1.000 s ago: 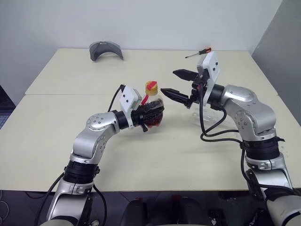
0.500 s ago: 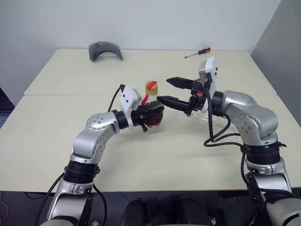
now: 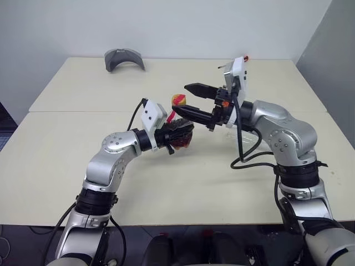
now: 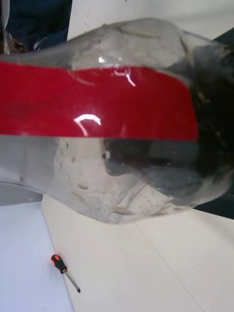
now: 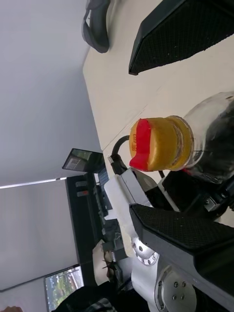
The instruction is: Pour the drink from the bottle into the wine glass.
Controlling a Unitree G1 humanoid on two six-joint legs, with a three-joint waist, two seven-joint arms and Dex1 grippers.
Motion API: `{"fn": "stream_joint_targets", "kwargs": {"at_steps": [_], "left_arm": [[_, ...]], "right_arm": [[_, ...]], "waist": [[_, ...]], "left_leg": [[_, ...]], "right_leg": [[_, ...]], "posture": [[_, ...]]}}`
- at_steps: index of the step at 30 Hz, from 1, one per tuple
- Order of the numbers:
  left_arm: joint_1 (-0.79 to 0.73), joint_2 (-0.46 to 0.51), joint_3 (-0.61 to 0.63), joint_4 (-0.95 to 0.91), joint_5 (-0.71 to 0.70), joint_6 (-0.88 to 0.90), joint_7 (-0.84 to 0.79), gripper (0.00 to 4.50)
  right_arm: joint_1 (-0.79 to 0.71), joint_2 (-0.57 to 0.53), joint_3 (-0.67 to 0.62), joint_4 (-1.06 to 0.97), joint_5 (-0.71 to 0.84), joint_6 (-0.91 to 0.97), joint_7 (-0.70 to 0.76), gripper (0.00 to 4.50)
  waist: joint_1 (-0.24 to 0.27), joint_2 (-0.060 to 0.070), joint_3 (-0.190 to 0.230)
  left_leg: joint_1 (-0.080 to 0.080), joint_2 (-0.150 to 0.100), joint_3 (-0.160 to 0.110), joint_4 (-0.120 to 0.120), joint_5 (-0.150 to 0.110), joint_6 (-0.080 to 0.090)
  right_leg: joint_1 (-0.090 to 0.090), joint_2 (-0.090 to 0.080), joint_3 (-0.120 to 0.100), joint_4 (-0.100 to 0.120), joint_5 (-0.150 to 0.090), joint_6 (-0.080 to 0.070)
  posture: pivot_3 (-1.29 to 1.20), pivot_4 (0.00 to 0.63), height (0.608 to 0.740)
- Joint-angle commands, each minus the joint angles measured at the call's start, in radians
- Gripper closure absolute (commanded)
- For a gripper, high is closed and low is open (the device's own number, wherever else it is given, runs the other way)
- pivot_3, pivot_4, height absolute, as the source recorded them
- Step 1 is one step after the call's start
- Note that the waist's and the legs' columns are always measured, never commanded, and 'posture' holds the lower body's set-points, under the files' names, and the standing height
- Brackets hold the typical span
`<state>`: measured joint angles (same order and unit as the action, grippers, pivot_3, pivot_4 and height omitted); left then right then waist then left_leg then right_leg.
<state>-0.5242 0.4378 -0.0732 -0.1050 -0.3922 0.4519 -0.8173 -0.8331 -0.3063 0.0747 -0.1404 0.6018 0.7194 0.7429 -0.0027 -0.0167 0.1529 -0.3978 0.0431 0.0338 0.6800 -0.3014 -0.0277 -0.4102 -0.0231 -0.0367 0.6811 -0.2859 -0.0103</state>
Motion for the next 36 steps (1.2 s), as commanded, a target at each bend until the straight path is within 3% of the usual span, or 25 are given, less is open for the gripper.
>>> {"fn": "stream_joint_targets", "kwargs": {"at_steps": [1, 8, 9, 11, 19, 28, 36], "left_arm": [[-0.028, -0.003, 0.016, -0.024, -0.004, -0.021, 0.003, 3.61], [-0.022, 0.0, 0.017, -0.029, -0.004, -0.02, 0.002, 3.61], [-0.022, 0.0, 0.017, -0.029, -0.003, -0.02, 0.003, 3.61], [-0.021, 0.0, 0.017, -0.03, -0.003, -0.021, 0.002, 3.61], [-0.017, 0.0, 0.012, -0.034, -0.003, -0.021, -0.001, 3.61], [-0.004, 0.002, 0.009, -0.05, -0.007, -0.019, -0.005, 3.61], [0.037, 0.016, 0.013, -0.116, -0.038, 0.005, -0.036, 3.61]], "right_arm": [[-0.026, 0.005, 0.002, -0.008, -0.013, -0.034, 0.008, 0.0], [-0.023, 0.019, 0.012, 0.005, -0.026, -0.041, 0.02, 0.0], [-0.023, 0.021, 0.013, 0.006, -0.028, -0.042, 0.021, 0.17], [-0.023, 0.026, 0.01, 0.01, -0.025, -0.039, 0.018, 0.56], [-0.03, 0.04, -0.016, 0.008, 0.0, -0.011, 0.006, 3.26], [-0.034, 0.037, -0.031, -0.01, 0.028, 0.012, 0.021, 3.26], [-0.018, -0.046, -0.001, -0.055, 0.05, -0.046, 0.206, 3.26]], "waist": [[0.0, 0.0, 0.0], [0.0, 0.0, 0.0], [0.0, 0.0, 0.0], [0.0, 0.0, 0.0], [0.0, 0.0, 0.0], [0.0, 0.0, 0.0], [0.0, 0.0, 0.0]], "left_leg": [[0.0, 0.0, 0.0, 0.0, 0.0, 0.0], [0.0, 0.0, 0.0, 0.0, 0.0, 0.0], [0.0, 0.0, 0.0, 0.0, 0.0, 0.0], [0.0, 0.0, 0.0, 0.0, 0.0, 0.0], [0.0, 0.0, 0.0, 0.0, 0.0, 0.0], [0.0, 0.0, 0.0, 0.0, 0.0, 0.0], [0.0, 0.0, 0.0, 0.0, 0.0, 0.0]], "right_leg": [[0.0, 0.0, 0.0, 0.0, 0.0, 0.0], [0.0, 0.0, 0.0, 0.0, 0.0, 0.0], [0.0, 0.0, 0.0, 0.0, 0.0, 0.0], [0.0, 0.0, 0.0, 0.0, 0.0, 0.0], [0.0, 0.0, 0.0, 0.0, 0.0, 0.0], [0.0, 0.0, 0.0, 0.0, 0.0, 0.0], [0.0, 0.0, 0.0, 0.0, 0.0, 0.0]], "posture": [[0.0, 0.15, 0.74], [0.0, 0.15, 0.74], [0.0, 0.15, 0.74], [0.0, 0.15, 0.74], [0.0, 0.15, 0.74], [0.0, 0.15, 0.74], [0.0, 0.15, 0.74]]}}
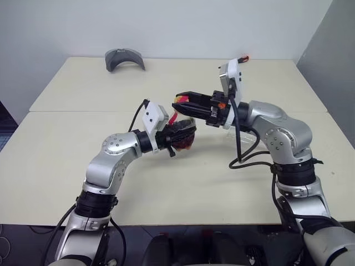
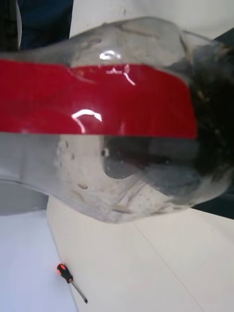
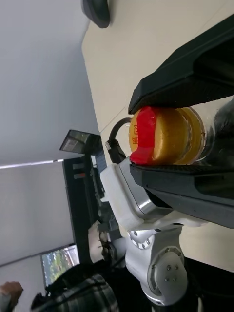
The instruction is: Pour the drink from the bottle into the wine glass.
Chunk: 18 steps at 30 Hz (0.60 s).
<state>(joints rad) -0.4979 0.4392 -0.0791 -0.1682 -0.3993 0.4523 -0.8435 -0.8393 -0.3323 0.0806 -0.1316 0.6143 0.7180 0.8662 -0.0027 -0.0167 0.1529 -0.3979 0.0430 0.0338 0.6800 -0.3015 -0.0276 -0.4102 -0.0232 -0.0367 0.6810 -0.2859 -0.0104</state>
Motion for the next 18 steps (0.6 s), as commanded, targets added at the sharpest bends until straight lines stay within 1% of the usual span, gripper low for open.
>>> {"fn": "stream_joint_targets", "kwargs": {"at_steps": [1, 7, 18], "left_arm": [[0.017, 0.017, 0.019, -0.064, -0.034, 0.009, -0.013, 3.61], [0.076, 0.04, 0.009, -0.138, -0.066, 0.04, -0.041, 3.61], [0.102, 0.059, 0.008, -0.176, -0.103, 0.053, -0.063, 3.61]], "right_arm": [[-0.013, -0.028, -0.005, -0.066, 0.038, -0.048, 0.098, 3.26], [-0.027, -0.07, 0.004, -0.066, 0.036, -0.071, 0.191, 3.26], [-0.079, -0.112, -0.027, -0.021, 0.033, -0.089, 0.263, 3.26]], "waist": [[0.0, 0.0, 0.0], [-0.001, 0.0, 0.0], [0.0, 0.0, 0.0]], "left_leg": [[0.0, 0.0, 0.0, 0.0, 0.0, 0.001], [0.0, 0.0, 0.0, 0.0, -0.001, 0.002], [0.0, 0.0, 0.0, 0.0, -0.002, 0.003]], "right_leg": [[0.0, 0.0, 0.0, 0.0, 0.0, 0.0], [0.0, 0.0, 0.0, 0.0, 0.0, 0.0], [0.0, 0.0, 0.0, 0.0, 0.0, 0.0]], "posture": [[0.0, 0.15, 0.74], [0.0, 0.15, 0.74], [0.0, 0.15, 0.74]]}}
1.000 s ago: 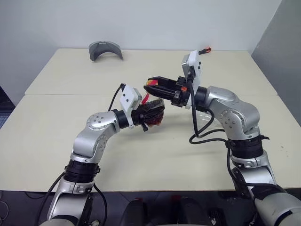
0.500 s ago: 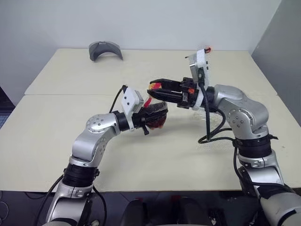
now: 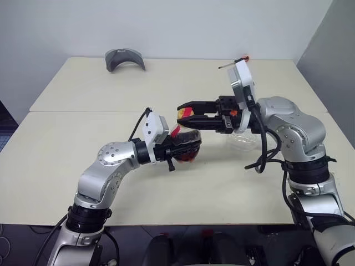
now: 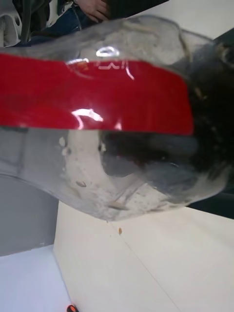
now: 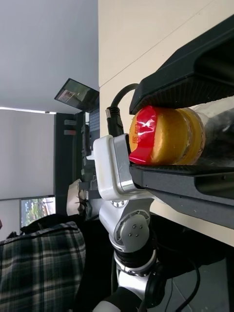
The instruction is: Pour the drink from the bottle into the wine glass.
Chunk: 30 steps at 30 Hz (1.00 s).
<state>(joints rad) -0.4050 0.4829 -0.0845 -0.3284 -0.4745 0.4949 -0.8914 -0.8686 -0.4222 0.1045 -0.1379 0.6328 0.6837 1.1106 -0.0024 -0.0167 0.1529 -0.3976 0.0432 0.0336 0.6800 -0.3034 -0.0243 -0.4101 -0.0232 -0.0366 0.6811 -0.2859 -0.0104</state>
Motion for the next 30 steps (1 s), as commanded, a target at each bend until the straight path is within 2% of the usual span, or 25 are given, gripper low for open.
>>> {"fn": "stream_joint_targets", "kwargs": {"at_steps": [1, 8, 18, 25, 30], "left_arm": [[0.01, 0.015, 0.012, -0.02, -0.031, 0.011, -0.016, 3.61], [-0.006, 0.004, 0.009, -0.022, -0.036, 0.017, 0.004, 3.61], [-0.033, 0.004, 0.023, 0.023, -0.021, 0.005, 0.017, 3.61], [-0.033, 0.014, 0.05, 0.061, -0.007, -0.014, 0.035, 3.61], [-0.018, 0.016, 0.077, 0.055, 0.001, -0.016, 0.076, 3.61]], "right_arm": [[-0.051, -0.024, -0.047, -0.013, 0.011, -0.059, 0.025, 3.26], [-0.013, 0.002, -0.017, 0.0, -0.056, -0.112, -0.021, 3.26], [-0.002, -0.004, -0.035, 0.0, -0.056, -0.103, -0.075, 3.26], [0.033, -0.056, -0.084, -0.067, -0.004, -0.019, -0.113, 3.26], [0.102, -0.112, -0.154, -0.165, 0.042, 0.078, -0.208, 3.26]], "waist": [[0.0, 0.0, 0.0], [0.0, 0.0, 0.0], [0.0, 0.0, 0.0], [0.0, 0.0, 0.0], [0.001, 0.0, 0.0]], "left_leg": [[0.0, 0.0, 0.0, 0.0, 0.0, 0.0], [0.0, 0.0, 0.0, 0.0, 0.0, 0.0], [0.0, 0.0, 0.0, 0.0, 0.001, -0.003], [0.0, 0.0, 0.0, 0.0, 0.001, -0.002], [0.0, 0.0, 0.0, 0.0, 0.001, -0.002]], "right_leg": [[0.0, 0.0, 0.0, 0.0, 0.0, 0.0], [0.0, 0.0, 0.0, 0.0, 0.0, 0.0], [0.0, 0.0, 0.0, 0.0, 0.0, 0.0], [0.0, 0.0, 0.0, 0.0, 0.0, 0.0], [0.0, 0.0, 0.0, 0.0, 0.0, 0.0]], "posture": [[0.0, 0.15, 0.74], [0.0, 0.15, 0.74], [0.0, 0.15, 0.74], [0.0, 0.15, 0.74], [0.0, 0.15, 0.74]]}}
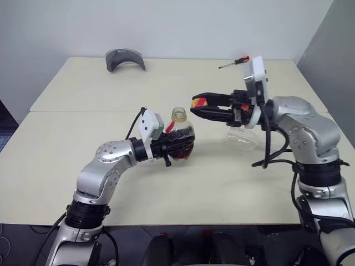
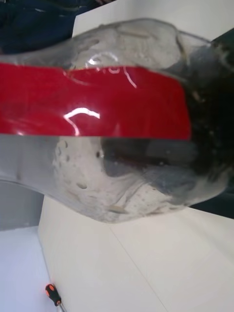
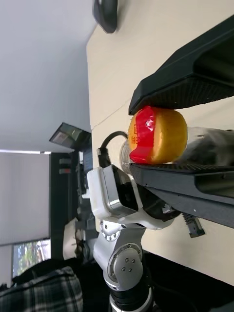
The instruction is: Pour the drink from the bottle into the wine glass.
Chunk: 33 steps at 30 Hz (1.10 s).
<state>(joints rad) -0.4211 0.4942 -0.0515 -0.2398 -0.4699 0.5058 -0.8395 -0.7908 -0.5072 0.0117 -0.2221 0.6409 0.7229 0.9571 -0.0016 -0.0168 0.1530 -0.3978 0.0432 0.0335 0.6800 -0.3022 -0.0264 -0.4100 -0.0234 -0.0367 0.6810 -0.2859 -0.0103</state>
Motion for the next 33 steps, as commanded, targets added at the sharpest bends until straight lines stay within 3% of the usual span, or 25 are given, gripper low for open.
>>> {"fn": "stream_joint_targets", "kwargs": {"at_steps": [1, 9, 15, 19, 26, 33], "left_arm": [[0.003, 0.003, 0.049, -0.04, -0.003, -0.024, 0.035, 3.61], [0.06, -0.028, 0.06, -0.097, -0.017, 0.003, 0.12, 3.61], [0.074, -0.05, 0.047, -0.129, -0.022, 0.022, 0.151, 3.61], [0.063, -0.06, 0.044, -0.125, -0.021, 0.026, 0.156, 3.61], [0.049, -0.062, 0.045, -0.111, -0.018, 0.022, 0.15, 3.61], [0.044, -0.06, 0.045, -0.107, -0.024, 0.027, 0.14, 3.61]], "right_arm": [[0.051, -0.041, -0.074, -0.108, 0.035, 0.051, -0.077, 3.26], [0.375, -0.047, -0.16, -0.338, -0.05, 0.113, -0.393, 3.26], [0.546, 0.043, -0.139, -0.395, -0.217, 0.084, -0.652, 3.26], [0.62, 0.11, -0.114, -0.416, -0.272, 0.053, -0.728, 3.26], [0.767, 0.166, -0.048, -0.475, -0.305, 0.025, -0.752, 3.26], [0.808, 0.081, 0.076, -0.347, -0.371, -0.193, -0.571, 3.26]], "waist": [[0.0, 0.0, 0.0], [0.002, 0.0, 0.0], [0.001, 0.0, 0.0], [0.001, 0.0, 0.0], [0.0, 0.0, 0.0], [-0.001, 0.0, 0.0]], "left_leg": [[0.0, 0.0, 0.0, 0.0, 0.0, 0.0], [0.0, 0.0, 0.0, 0.0, 0.0, 0.001], [0.001, 0.0, 0.0, 0.0, 0.001, -0.001], [0.001, 0.0, 0.0, 0.0, 0.001, -0.002], [0.001, 0.0, 0.0, -0.001, 0.001, -0.002], [0.002, -0.001, 0.0, 0.0, -0.001, 0.002]], "right_leg": [[0.0, 0.0, 0.0, 0.0, 0.0, 0.0], [0.001, 0.0, 0.0, 0.0, 0.0, 0.0], [0.001, 0.0, 0.001, 0.0, 0.0, 0.0], [0.001, 0.001, 0.001, 0.0, 0.0, 0.0], [0.001, 0.002, 0.001, 0.0, 0.0, 0.0], [0.002, 0.004, 0.001, 0.0, 0.0, 0.001]], "posture": [[0.0, 0.15, 0.74], [0.0, 0.15, 0.74], [0.0, 0.15, 0.74], [0.0, 0.15, 0.74], [0.0, 0.15, 0.74], [0.0, 0.15, 0.74]]}}
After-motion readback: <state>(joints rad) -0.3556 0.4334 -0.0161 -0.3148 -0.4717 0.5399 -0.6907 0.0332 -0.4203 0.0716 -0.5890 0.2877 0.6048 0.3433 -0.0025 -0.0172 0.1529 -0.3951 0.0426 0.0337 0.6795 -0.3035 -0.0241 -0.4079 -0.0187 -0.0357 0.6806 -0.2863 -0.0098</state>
